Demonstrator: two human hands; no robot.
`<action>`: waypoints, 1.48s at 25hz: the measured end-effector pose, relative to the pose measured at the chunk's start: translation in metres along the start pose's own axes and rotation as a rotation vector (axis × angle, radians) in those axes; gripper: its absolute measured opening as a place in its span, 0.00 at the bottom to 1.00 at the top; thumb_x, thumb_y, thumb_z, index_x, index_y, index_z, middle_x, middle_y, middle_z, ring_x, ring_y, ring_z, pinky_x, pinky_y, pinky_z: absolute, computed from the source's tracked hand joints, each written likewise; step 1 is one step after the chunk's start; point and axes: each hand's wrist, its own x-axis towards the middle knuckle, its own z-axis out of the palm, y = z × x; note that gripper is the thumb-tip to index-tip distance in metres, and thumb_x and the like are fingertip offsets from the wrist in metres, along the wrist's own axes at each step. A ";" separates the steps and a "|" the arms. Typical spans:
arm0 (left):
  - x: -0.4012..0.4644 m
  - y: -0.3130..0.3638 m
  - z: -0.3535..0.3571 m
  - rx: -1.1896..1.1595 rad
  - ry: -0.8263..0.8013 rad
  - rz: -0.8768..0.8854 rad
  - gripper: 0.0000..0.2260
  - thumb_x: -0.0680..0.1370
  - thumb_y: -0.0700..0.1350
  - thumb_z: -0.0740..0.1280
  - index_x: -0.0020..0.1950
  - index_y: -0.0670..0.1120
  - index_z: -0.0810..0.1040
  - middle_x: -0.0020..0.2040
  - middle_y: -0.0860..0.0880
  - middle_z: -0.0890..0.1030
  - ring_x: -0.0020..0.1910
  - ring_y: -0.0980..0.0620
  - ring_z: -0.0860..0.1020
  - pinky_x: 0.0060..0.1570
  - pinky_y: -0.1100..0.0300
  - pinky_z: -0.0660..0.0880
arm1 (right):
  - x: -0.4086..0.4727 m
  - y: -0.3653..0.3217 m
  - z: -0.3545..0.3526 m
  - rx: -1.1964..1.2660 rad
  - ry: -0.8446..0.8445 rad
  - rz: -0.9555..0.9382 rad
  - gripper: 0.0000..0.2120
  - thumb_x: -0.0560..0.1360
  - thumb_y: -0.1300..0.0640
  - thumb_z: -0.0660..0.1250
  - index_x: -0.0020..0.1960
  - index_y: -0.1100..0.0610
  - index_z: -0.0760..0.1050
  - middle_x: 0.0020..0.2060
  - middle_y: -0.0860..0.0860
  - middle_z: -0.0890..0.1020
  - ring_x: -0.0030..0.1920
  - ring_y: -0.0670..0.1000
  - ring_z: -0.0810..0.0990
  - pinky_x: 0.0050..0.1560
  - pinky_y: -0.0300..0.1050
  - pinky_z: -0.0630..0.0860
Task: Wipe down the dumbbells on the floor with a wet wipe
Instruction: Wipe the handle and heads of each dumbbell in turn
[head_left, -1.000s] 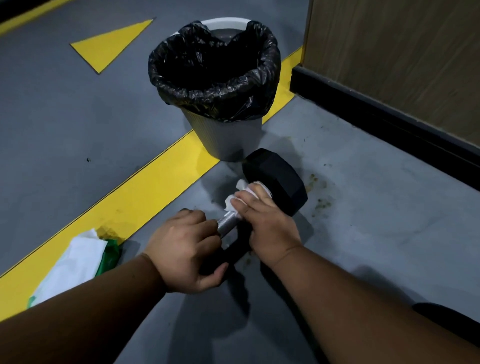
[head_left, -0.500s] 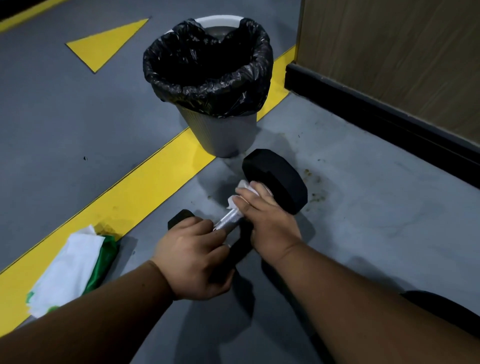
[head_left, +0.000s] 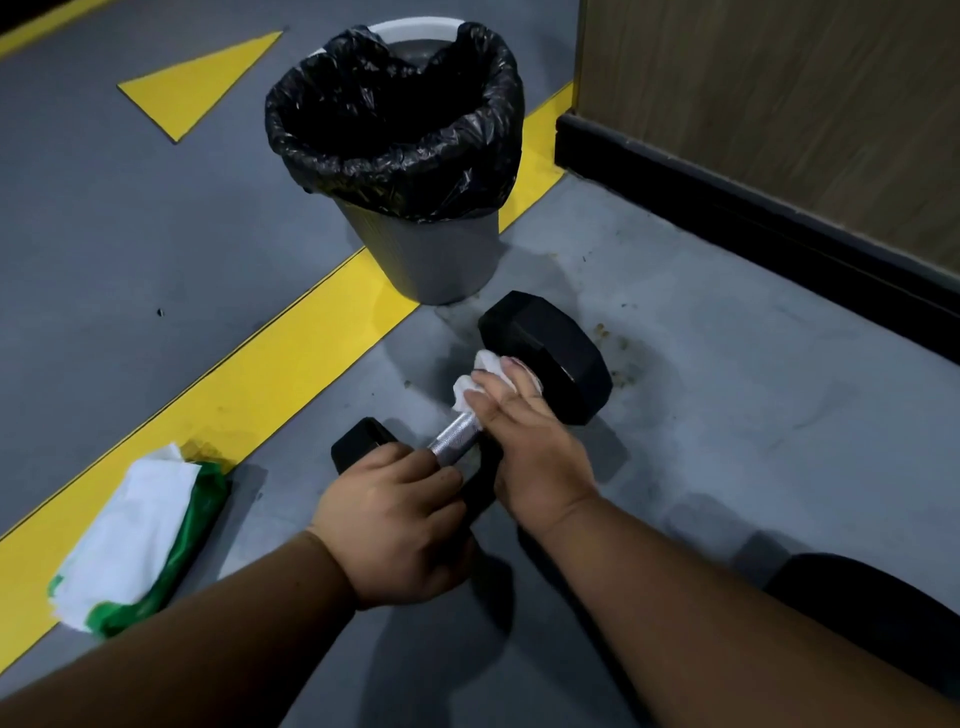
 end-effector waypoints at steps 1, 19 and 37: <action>-0.001 0.001 0.001 0.001 -0.001 0.000 0.12 0.72 0.52 0.69 0.33 0.47 0.74 0.34 0.48 0.73 0.34 0.44 0.70 0.37 0.55 0.66 | -0.007 -0.009 0.006 0.044 -0.036 -0.025 0.33 0.74 0.67 0.59 0.78 0.53 0.66 0.80 0.47 0.60 0.80 0.39 0.45 0.79 0.42 0.55; -0.001 0.001 -0.001 0.000 -0.003 -0.017 0.11 0.71 0.52 0.70 0.34 0.47 0.77 0.36 0.48 0.76 0.36 0.44 0.73 0.40 0.55 0.68 | -0.016 0.007 0.012 0.129 -0.071 -0.233 0.42 0.77 0.70 0.60 0.79 0.35 0.53 0.81 0.39 0.55 0.79 0.44 0.60 0.77 0.47 0.64; 0.002 -0.023 -0.021 -0.204 -0.288 0.107 0.10 0.74 0.54 0.69 0.42 0.48 0.82 0.40 0.49 0.78 0.39 0.43 0.76 0.39 0.52 0.71 | -0.009 0.009 0.001 0.302 0.180 -0.090 0.41 0.67 0.83 0.56 0.74 0.54 0.72 0.76 0.27 0.56 0.79 0.51 0.63 0.78 0.46 0.59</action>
